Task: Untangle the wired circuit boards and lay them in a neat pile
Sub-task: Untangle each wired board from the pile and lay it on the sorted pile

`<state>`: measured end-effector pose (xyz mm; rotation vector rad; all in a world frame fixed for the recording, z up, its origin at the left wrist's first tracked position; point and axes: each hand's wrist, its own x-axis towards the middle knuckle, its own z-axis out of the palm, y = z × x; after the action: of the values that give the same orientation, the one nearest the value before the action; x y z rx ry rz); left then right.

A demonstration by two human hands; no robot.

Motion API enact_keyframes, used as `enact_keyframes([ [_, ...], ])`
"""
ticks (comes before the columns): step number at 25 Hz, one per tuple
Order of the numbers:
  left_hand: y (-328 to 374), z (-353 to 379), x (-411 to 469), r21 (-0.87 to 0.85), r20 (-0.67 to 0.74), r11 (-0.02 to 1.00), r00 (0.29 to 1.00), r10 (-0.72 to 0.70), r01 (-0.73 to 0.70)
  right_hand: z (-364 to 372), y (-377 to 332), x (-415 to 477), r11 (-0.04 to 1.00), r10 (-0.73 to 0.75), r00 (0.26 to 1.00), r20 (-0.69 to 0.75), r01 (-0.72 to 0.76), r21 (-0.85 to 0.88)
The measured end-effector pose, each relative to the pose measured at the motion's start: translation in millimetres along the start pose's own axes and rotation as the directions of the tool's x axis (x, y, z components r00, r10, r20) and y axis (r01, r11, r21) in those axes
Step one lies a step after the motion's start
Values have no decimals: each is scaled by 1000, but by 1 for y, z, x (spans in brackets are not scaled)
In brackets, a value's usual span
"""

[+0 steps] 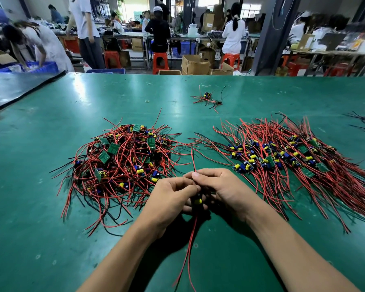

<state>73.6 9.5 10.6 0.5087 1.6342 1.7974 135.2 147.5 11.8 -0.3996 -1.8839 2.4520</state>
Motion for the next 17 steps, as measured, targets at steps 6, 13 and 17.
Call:
enact_keyframes([
  [6, 3, -3, 0, -44, -9, 999, 1000, -8, 8, -4, -1, 4, 997, 27, 999, 41, -29, 67],
  [13, -2, 4, -2, 75, -33, 996, 999, 42, -40, -13, -1, 3, 997, 56, 998, 27, -55, -46],
  [17, 0, 2, -3, 74, 20, 997, 1000, 2, -4, -14, -3, 7, 994, 25, 996, -80, -33, -101],
])
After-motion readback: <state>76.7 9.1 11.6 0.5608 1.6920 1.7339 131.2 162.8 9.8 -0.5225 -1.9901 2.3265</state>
